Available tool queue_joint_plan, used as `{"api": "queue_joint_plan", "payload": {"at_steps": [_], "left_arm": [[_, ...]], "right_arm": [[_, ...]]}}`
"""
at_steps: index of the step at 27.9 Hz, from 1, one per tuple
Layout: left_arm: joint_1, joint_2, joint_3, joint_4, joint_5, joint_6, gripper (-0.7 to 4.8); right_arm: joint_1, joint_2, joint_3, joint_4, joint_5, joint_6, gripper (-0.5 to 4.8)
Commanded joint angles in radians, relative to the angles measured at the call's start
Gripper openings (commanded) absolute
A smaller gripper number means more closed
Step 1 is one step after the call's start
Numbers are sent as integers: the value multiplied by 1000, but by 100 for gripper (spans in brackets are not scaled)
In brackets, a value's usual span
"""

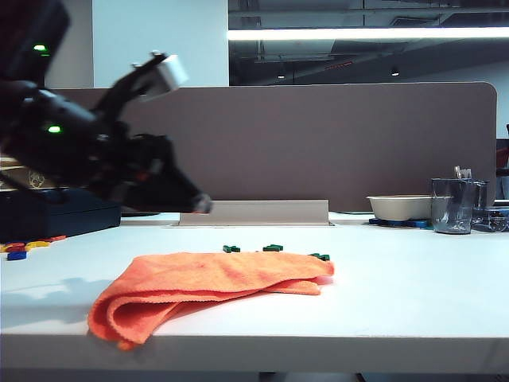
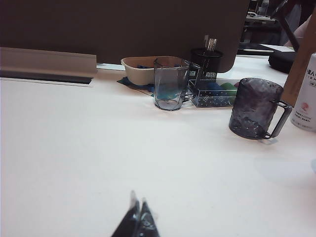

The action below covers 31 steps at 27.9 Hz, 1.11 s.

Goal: Use an orange cloth to wipe the letter magnets on the table away for a distance.

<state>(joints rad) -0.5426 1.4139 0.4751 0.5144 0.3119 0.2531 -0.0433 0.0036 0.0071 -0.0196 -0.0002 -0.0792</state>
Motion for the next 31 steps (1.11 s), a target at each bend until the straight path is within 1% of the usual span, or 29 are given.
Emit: {"api": "queue_joint_plan", "payload": {"at_steps": [1,3,5,10,11,12,13,17,22,27,29,30,31], "left_arm": [[-33,58,56,13,-19,-1,248],[-53,119,106,-5,-24,-1,249],[-53,174,150,-42,-24,-2,250],[-53,235,202,-93,-47,-2,252],[-53,246,209,-95,-50,-2,278],[-55,254,209,-98,-73,-2,313],[-58,259,209,-122,-86,-2,319],[-60,259,209,-162,-88,-2,319],[-60,259,209,-166,-88,-2,318],[-60,263,209,-201,-85,-4,312],[-60,272,209,-215,-80,-24,304],[-60,280,209,-219,-79,-51,302],[-60,288,209,-219,-79,-63,289]], "right_arm": [[0,-4,-8,13,1,1,-5],[0,-4,-8,13,1,1,-5],[0,-4,-8,13,1,1,-5],[0,-4,-8,13,1,1,-5],[0,-4,-8,13,1,1,-5],[0,-4,-8,13,1,1,-5],[0,-4,-8,13,1,1,-5],[0,-4,-8,13,1,1,-5],[0,-4,-8,13,1,1,-5],[0,-4,-8,13,1,1,-5],[0,-4,-8,13,1,1,-5],[0,-4,-8,13,1,1,-5],[0,-4,-8,14,1,1,-5]]}}
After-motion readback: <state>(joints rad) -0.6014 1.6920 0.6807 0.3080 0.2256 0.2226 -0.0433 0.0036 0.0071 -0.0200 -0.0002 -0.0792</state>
